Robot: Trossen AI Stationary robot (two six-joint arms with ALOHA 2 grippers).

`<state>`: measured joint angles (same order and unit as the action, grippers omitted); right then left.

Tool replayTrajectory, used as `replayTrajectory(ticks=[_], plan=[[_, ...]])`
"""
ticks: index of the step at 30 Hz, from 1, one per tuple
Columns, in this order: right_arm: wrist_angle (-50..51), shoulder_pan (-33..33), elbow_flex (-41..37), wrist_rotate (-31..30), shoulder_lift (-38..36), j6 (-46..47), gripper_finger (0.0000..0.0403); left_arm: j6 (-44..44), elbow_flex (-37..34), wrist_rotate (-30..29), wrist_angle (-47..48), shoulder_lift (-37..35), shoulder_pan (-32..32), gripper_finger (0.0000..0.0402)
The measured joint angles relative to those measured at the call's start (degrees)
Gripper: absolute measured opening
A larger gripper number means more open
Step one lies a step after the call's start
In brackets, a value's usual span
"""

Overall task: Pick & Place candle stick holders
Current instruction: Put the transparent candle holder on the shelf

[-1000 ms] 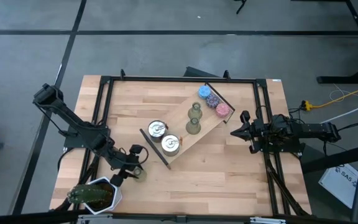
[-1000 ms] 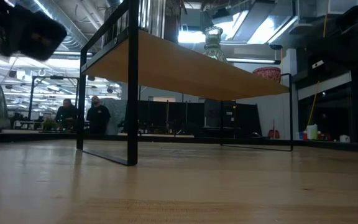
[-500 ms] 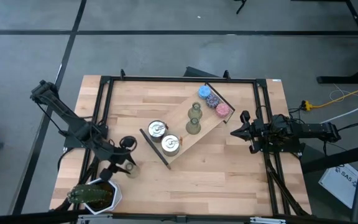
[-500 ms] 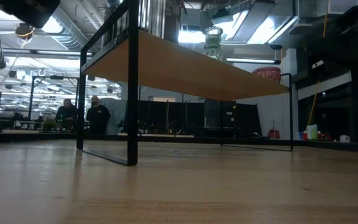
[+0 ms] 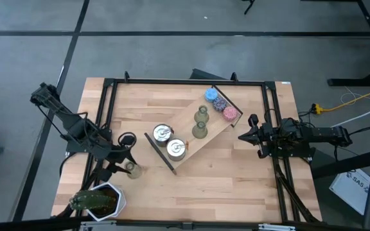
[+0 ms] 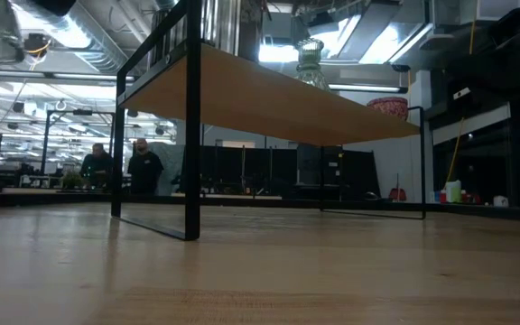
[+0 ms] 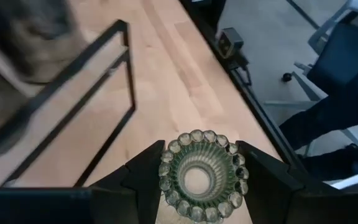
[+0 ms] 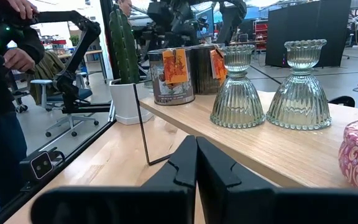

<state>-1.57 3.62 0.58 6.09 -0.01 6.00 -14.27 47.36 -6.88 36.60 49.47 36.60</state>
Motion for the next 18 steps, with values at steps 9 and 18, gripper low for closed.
replayTrajectory(ticks=[9,18], plan=[[0.0,0.0,0.0,0.0,0.0,0.0,0.0010,3.9,7.2,0.4,6.9,-0.1,-6.6,0.0176],[0.0,0.0,0.0,0.0,0.0,0.0,0.0010,9.5,13.5,2.2,10.6,-0.1,-15.0,0.0176]])
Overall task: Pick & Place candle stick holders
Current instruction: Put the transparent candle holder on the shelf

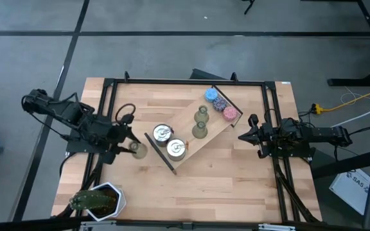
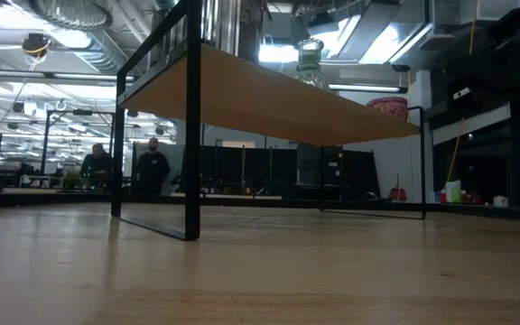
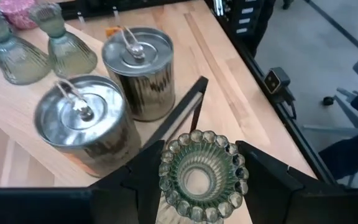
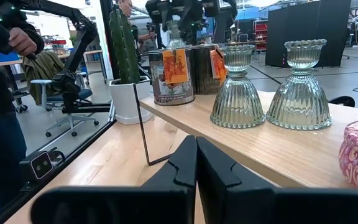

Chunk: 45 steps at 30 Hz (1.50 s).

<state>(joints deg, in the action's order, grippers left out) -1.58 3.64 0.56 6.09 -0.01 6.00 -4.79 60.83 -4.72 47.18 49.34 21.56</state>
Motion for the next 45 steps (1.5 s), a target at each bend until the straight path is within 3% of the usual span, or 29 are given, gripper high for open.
replayTrajectory(ticks=[8,27,40,45], plan=[[0.0,0.0,0.0,0.0,0.0,0.0,0.0010,1.1,3.1,4.4,1.4,0.0,-7.2,0.0176],[0.0,0.0,0.0,0.0,0.0,0.0,0.0010,7.9,7.5,7.5,7.8,2.1,-26.7,0.0176],[0.0,0.0,0.0,0.0,0.0,0.0,0.0010,15.6,16.5,10.1,7.4,11.3,-38.7,0.0176],[0.0,0.0,0.0,0.0,0.0,0.0,0.0010,18.6,18.2,14.9,5.7,16.0,-42.7,0.0176]])
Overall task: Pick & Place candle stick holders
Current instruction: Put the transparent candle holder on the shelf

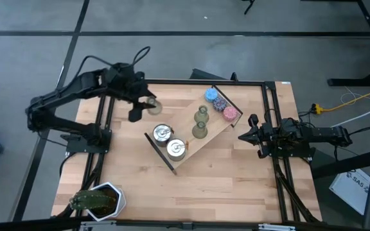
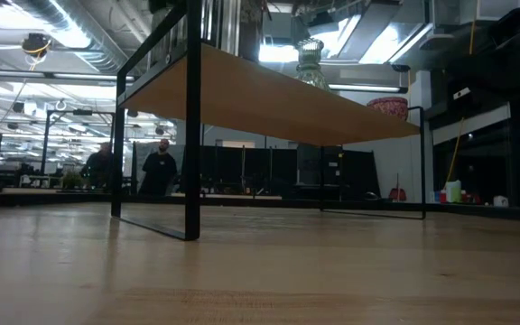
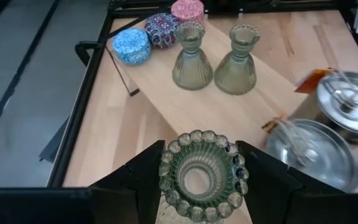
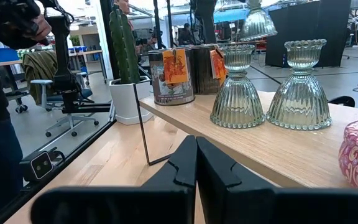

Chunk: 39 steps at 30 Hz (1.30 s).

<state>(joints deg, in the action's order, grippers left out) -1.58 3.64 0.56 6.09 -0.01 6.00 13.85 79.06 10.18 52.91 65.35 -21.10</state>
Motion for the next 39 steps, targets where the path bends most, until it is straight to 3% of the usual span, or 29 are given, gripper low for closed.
replayTrajectory(ticks=[17,39], plan=[[0.0,0.0,0.0,0.0,0.0,0.0,0.0010,5.5,0.0,12.2,-14.6,12.9,-7.4,0.0176],[0.0,0.0,0.0,0.0,0.0,0.0,0.0010,9.4,0.0,21.0,-20.3,20.6,-2.3,0.0176]])
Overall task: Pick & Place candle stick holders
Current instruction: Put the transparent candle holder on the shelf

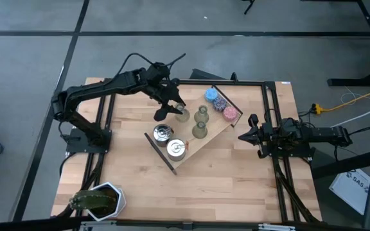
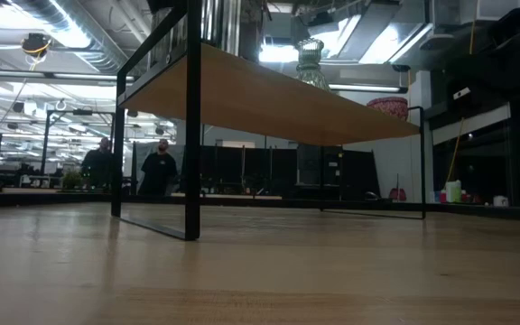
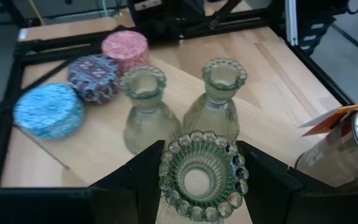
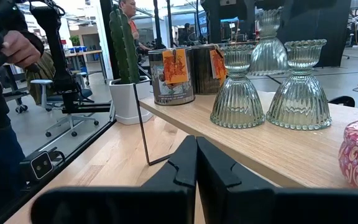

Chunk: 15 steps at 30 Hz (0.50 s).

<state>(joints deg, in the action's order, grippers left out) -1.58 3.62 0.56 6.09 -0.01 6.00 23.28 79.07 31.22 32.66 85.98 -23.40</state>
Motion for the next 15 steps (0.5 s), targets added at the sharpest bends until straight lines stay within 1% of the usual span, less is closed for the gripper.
replayTrajectory(ticks=[9,12,15], plan=[[0.0,0.0,0.0,0.0,0.0,0.0,0.0010,0.7,0.0,-0.1,0.0,2.2,3.2,0.0176],[0.0,0.0,0.0,0.0,0.0,0.0,0.0010,-0.6,0.0,-3.1,0.0,2.8,4.2,0.0176],[0.0,0.0,0.0,0.0,0.0,0.0,0.0010,-0.9,0.0,-4.8,0.1,3.3,5.0,0.0176]])
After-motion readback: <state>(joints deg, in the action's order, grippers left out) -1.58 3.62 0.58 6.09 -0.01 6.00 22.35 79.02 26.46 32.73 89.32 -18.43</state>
